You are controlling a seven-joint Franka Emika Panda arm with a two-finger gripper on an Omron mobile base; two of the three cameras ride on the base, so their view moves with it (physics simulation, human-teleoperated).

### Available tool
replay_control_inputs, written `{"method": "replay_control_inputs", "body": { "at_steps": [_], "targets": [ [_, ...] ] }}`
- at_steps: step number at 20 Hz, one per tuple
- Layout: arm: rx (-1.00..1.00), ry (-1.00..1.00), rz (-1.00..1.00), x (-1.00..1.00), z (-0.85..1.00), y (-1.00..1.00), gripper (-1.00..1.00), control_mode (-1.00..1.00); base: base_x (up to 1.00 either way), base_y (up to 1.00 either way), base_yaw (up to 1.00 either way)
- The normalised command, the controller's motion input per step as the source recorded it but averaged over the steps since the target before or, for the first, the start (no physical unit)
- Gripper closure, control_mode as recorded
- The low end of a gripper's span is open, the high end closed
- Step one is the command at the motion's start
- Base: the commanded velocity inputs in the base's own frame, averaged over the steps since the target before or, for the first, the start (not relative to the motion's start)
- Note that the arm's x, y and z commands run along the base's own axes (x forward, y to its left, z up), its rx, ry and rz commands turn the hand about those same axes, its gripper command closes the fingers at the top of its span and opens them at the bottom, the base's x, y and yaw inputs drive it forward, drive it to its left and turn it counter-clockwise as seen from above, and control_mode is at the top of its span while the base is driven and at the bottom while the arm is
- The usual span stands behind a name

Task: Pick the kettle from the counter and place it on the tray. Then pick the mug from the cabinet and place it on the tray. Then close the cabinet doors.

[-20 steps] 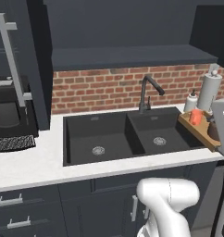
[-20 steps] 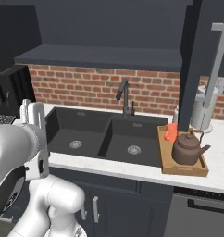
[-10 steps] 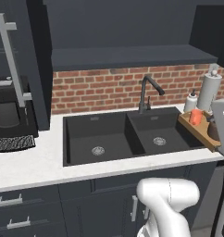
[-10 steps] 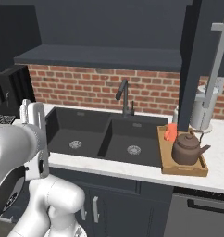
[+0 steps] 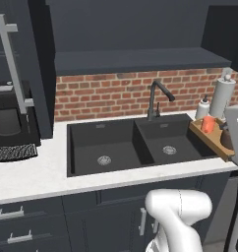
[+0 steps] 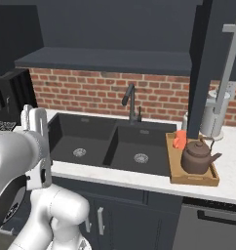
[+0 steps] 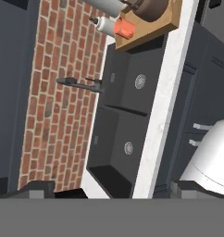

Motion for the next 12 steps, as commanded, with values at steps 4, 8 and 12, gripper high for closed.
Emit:
{"method": "replay_control_inputs", "body": {
  "at_steps": [4, 8, 12],
  "targets": [
    [0.0, 0.0, 0.0, 0.0, 0.0, 0.0, -1.0, 1.0, 0.0, -0.01, 0.0],
    [0.08, -0.12, 0.0, -0.14, -0.05, -0.36, -1.0, -1.0, 0.0, -0.04, 0.0],
    [0.15, -0.29, 0.0, -0.32, -0.04, -0.67, -1.0, -1.0, 0.0, 0.0, 0.0]
  ]
}}
